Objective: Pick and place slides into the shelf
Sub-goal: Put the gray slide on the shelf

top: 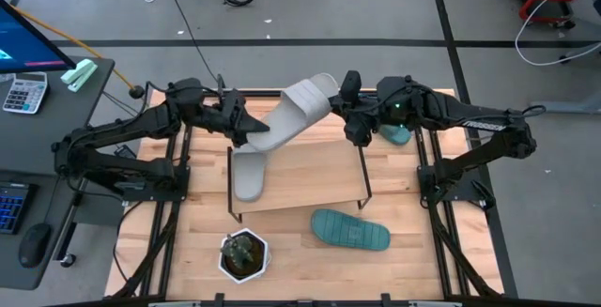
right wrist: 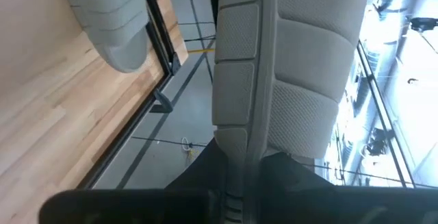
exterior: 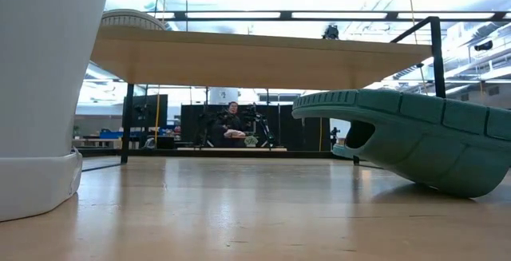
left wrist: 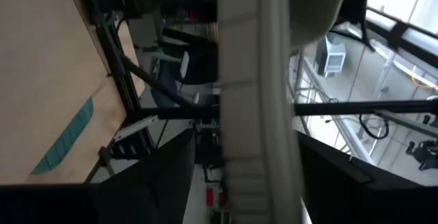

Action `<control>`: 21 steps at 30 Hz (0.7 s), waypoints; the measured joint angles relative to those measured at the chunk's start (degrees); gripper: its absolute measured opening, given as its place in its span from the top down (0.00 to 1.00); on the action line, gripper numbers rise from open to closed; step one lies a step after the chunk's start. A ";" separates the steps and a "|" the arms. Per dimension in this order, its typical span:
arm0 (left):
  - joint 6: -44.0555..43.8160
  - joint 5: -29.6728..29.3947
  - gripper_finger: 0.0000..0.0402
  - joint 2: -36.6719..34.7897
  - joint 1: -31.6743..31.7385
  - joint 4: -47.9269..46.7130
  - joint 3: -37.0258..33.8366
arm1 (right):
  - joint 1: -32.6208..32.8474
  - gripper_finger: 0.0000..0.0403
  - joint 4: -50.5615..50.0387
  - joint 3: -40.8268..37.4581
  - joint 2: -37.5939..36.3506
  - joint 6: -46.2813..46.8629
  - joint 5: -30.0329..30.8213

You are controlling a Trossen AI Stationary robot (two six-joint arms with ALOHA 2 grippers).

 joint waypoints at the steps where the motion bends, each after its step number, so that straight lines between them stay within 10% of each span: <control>1: 0.03 0.00 0.42 0.00 -0.24 -0.01 -0.01 | -0.13 0.89 -0.02 0.00 0.00 0.00 -0.02; 10: 3.45 -2.07 0.46 1.35 -0.34 0.53 -0.01 | 0.64 0.89 0.05 0.00 0.02 2.78 -3.18; 21: 7.15 -3.51 0.81 1.86 -0.34 1.90 0.03 | 0.56 0.85 0.00 0.00 0.02 2.78 -2.70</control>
